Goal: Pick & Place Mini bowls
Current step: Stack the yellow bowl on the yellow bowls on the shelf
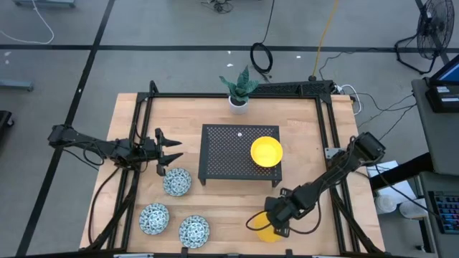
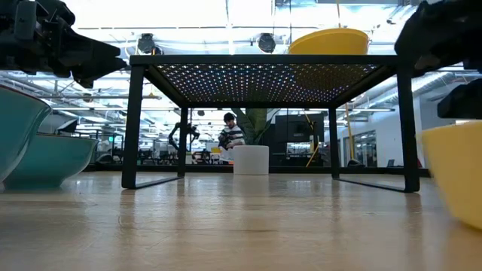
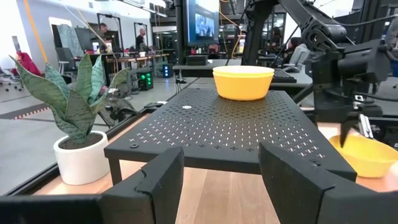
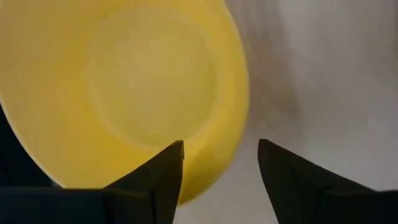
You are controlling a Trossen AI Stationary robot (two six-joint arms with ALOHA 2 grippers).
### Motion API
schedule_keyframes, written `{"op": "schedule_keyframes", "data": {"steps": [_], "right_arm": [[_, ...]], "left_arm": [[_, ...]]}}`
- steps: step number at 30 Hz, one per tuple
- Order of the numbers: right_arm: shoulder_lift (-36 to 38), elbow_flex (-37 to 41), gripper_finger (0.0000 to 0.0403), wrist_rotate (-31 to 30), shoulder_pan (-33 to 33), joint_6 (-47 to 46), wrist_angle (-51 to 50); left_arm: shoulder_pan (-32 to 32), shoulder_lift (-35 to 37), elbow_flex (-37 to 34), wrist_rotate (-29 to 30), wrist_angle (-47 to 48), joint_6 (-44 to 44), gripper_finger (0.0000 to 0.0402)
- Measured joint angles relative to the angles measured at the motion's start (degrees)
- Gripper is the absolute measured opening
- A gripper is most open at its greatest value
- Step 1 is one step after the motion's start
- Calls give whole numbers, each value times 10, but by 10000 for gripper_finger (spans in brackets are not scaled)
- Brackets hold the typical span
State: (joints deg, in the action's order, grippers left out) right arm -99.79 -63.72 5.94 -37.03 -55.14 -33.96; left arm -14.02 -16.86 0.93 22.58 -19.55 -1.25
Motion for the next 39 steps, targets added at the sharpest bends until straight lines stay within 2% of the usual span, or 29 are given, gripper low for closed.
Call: {"op": "schedule_keyframes", "data": {"steps": [4, 8, 11, 34, 39], "right_arm": [[17, 0, 180, -6, 0, -12, -82], [30, 0, 166, -56, 1, -29, -147], [37, 3, 158, -61, 1, -44, -176], [38, 33, 131, -59, -5, -60, -144], [38, 33, 120, -59, -5, -93, -130]], "left_arm": [[0, 0, 0, 0, 0, 0, 212], [0, 0, 0, 0, 0, 0, 212], [0, 0, 0, 0, 0, 0, 212], [0, 0, 0, 0, 0, 0, 212], [0, 0, 0, 0, 0, 0, 212]]}}
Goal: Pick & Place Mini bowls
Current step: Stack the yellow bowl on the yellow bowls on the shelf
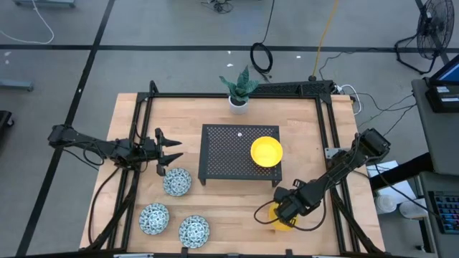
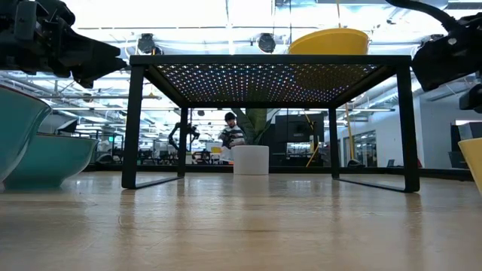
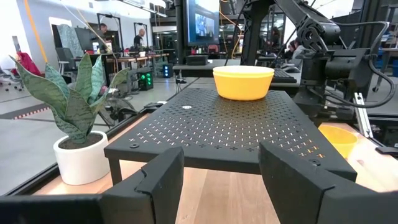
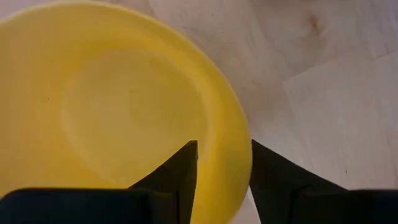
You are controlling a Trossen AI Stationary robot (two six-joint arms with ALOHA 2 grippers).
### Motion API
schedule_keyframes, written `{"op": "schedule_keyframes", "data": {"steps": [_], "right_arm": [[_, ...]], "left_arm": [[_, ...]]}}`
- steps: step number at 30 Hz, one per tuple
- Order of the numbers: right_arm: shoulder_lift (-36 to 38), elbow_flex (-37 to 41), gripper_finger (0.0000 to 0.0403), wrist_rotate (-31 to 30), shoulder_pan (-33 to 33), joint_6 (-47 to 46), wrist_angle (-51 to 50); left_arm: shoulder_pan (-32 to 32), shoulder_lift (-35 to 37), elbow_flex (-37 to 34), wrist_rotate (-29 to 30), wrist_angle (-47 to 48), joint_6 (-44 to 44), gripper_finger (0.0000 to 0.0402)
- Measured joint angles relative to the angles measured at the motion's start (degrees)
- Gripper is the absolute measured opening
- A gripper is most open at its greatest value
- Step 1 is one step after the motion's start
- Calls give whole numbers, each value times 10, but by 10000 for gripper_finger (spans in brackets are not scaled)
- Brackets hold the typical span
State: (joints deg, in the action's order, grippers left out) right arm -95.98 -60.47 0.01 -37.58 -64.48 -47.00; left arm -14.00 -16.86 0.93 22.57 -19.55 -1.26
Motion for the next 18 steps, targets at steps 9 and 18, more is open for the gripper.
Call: {"op": "schedule_keyframes", "data": {"steps": [9, 18], "right_arm": [[0, 0, 91, 0, 0, 1, 0], [0, 0, 77, 0, 0, 22, 4]], "left_arm": [[0, 0, 0, 0, 0, 0, 212], [0, 0, 0, 0, 0, 0, 212]]}}
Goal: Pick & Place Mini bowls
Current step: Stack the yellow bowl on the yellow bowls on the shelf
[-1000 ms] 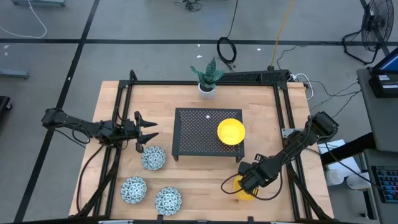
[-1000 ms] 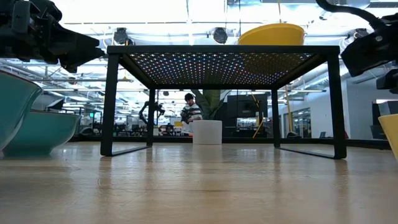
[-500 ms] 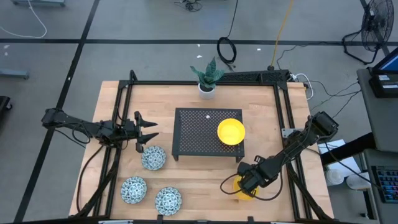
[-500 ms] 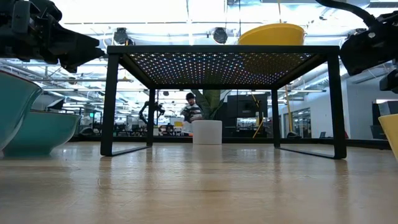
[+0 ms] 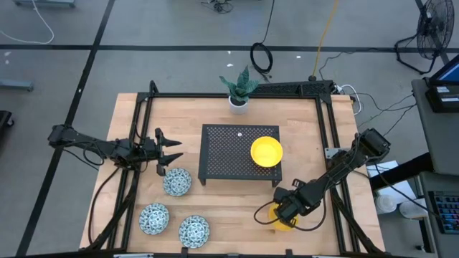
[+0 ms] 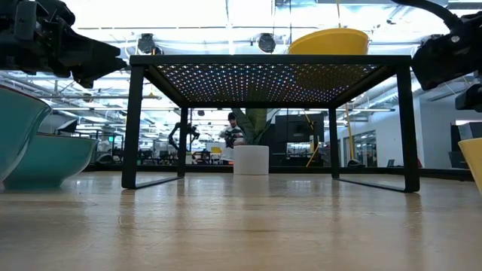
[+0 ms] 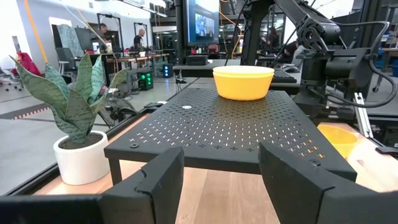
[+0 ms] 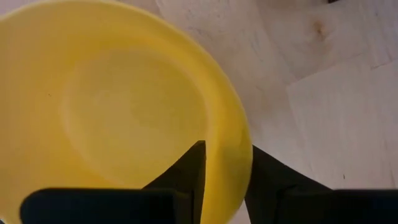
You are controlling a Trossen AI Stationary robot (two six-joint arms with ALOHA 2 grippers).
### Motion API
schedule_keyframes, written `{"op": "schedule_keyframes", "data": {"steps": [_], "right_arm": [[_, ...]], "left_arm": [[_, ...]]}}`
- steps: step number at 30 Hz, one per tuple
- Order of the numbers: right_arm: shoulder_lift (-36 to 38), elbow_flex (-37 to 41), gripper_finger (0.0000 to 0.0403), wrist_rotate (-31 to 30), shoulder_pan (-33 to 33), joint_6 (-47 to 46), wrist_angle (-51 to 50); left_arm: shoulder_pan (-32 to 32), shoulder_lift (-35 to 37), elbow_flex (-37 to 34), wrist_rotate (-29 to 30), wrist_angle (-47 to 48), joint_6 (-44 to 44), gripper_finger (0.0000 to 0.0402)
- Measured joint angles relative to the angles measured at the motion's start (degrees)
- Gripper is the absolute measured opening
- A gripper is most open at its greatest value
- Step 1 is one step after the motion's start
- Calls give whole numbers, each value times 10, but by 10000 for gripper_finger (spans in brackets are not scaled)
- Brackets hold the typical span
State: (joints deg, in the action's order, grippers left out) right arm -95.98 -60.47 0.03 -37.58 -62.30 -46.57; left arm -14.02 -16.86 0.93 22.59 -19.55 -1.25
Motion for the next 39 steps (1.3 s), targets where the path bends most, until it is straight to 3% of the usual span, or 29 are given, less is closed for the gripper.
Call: {"op": "schedule_keyframes", "data": {"steps": [18, 24, 31, 39], "right_arm": [[0, 0, 77, 0, 1, -2, 9], [0, 0, 53, -1, 1, 10, 9], [0, 0, 7, -4, 1, 66, 19], [0, 0, 4, -18, 1, 153, 60]], "left_arm": [[0, 0, 0, 0, 0, 0, 212], [0, 0, 0, 0, 0, 0, 212], [0, 0, 0, 0, 0, 0, 212], [0, 0, 0, 0, 0, 0, 212]]}}
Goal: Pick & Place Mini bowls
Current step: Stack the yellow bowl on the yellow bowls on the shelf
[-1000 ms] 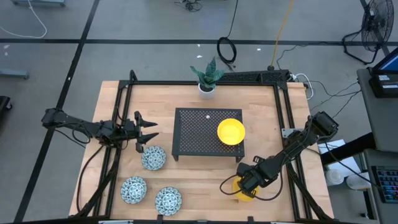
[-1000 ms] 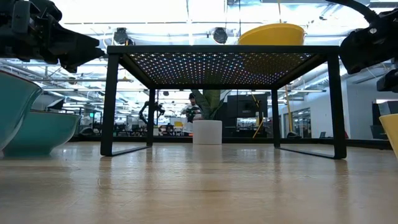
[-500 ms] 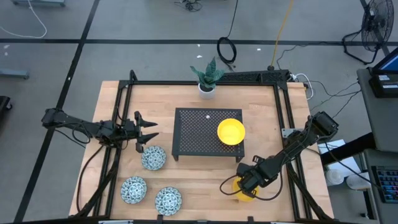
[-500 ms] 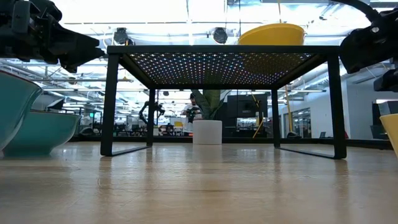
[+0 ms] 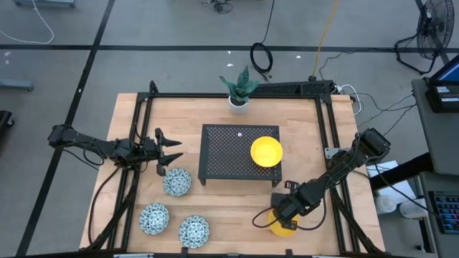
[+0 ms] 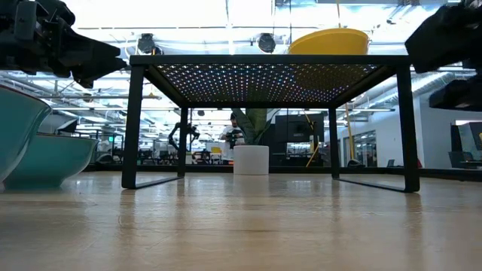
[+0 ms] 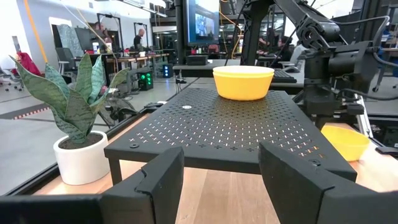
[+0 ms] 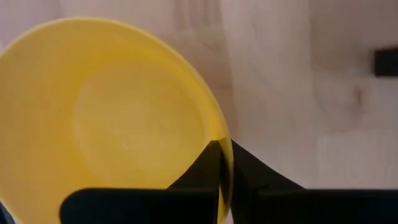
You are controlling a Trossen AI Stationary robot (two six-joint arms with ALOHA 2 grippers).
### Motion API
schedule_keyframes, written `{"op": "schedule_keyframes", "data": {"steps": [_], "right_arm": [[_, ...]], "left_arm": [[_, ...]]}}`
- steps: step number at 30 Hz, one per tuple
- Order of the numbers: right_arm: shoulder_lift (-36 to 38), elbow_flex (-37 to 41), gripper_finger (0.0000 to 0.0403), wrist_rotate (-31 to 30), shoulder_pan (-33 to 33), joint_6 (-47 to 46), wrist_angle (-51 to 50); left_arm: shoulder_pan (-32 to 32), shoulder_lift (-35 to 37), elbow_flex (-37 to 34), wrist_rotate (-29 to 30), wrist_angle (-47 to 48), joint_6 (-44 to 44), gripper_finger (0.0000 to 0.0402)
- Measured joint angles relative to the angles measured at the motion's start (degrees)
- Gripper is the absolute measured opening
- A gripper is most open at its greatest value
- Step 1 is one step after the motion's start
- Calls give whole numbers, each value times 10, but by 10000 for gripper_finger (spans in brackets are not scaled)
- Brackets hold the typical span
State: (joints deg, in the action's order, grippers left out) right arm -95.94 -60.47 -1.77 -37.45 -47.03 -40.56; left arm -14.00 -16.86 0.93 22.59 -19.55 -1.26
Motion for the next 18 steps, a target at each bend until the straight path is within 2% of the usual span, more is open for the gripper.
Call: {"op": "schedule_keyframes", "data": {"steps": [10, 18], "right_arm": [[0, 0, 1, -30, -5, 158, 107], [-1, 0, 1, -61, -5, 229, 188]], "left_arm": [[0, 0, 0, 0, 0, 0, 212], [0, 0, 0, 0, 0, 0, 212]]}}
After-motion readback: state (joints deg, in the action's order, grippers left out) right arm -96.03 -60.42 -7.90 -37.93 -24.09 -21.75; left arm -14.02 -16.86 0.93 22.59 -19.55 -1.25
